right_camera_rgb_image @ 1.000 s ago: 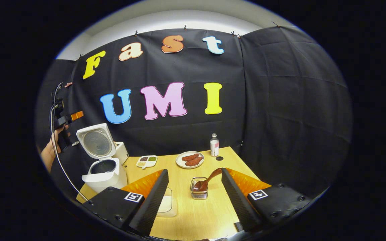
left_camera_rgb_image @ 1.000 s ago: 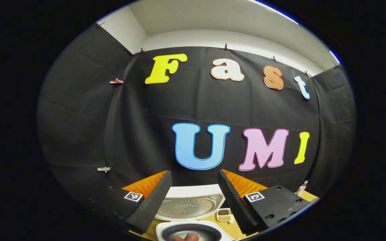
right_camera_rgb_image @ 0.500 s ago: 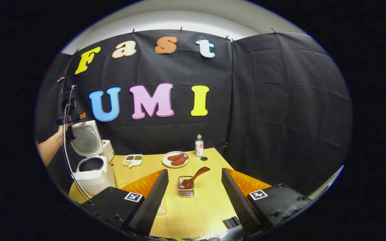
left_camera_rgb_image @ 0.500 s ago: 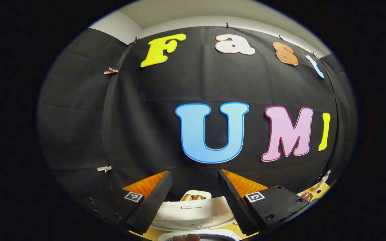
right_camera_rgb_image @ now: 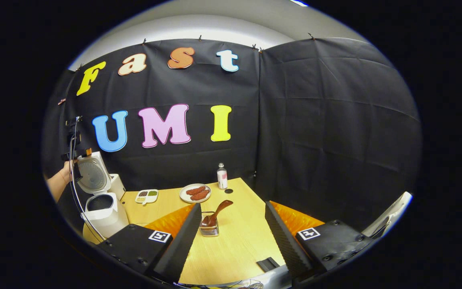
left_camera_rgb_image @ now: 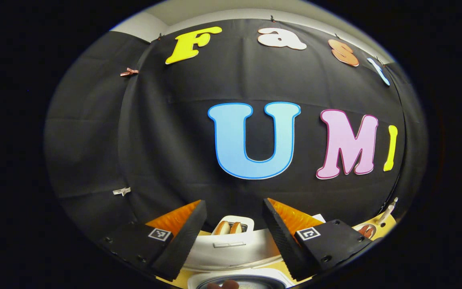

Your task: Close the left gripper, press the button to open the rice cooker; take a wooden spoon from the chopstick holder with the right hand, scoop a spoonful of rice and pour it into the rice cooker, then put the wooden spoon back into the chopstick holder.

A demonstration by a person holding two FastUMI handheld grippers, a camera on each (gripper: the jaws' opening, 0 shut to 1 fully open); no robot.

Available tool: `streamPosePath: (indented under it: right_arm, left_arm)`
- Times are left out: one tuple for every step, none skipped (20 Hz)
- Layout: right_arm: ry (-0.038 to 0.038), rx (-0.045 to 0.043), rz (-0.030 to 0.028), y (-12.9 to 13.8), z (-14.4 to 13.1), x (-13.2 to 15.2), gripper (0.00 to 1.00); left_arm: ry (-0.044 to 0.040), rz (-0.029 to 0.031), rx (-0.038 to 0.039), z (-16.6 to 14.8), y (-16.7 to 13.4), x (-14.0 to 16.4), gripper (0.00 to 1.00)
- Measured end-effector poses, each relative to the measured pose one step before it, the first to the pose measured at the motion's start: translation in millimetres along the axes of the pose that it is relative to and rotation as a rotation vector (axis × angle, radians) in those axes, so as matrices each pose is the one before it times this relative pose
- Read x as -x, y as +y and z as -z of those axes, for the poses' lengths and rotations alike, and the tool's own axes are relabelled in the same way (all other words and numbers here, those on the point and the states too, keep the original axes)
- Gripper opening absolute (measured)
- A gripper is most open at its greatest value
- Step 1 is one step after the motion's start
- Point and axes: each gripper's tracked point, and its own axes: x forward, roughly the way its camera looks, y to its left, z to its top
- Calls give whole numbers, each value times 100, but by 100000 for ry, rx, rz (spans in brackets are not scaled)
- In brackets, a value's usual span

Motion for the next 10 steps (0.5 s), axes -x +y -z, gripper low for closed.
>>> streamPosePath:
  right_arm:
    - [-351, -390, -71, -30, -149, 68, 98]
    - [-505, -770, -201, -51, -177, 105, 98]
    - [-527, -667, -195, -38, -56, 118, 98]
    - [-187, -519, -327, -51, 3, 182, 99]
    - [-104, -23, -368, -66, 72, 188, 98]
    - [357, 453, -411, -129, 239, -64, 98]
    - [544, 592, -270, -202, 195, 113, 98]
    - [713, 405, -556, -82, 41, 208, 98]
    - [151, 530, -545, -120, -90, 95, 98]
    - [-416, 845, -410, -189, -258, 108, 98]
  left_arm:
    - [185, 129, -16, 316, -222, 1107, 99]
    - [108, 22, -16, 368, -235, 960, 98]
    - [856, -13, 47, 580, -274, 1213, 99]
    - [758, -64, 107, 658, -374, 1308, 98]
    - [994, -19, -674, 898, -354, 1513, 98]
    - [893, -269, -161, 970, -239, 1376, 99]
    - [1156, -41, 402, 1139, -332, 1376, 98]
    - [1151, -1453, 86, 1274, -65, 1298, 98]
    - [1253, -2178, -392, 1526, 165, 1502, 99]
    - [150, -873, -569, 1208, -61, 832, 100]
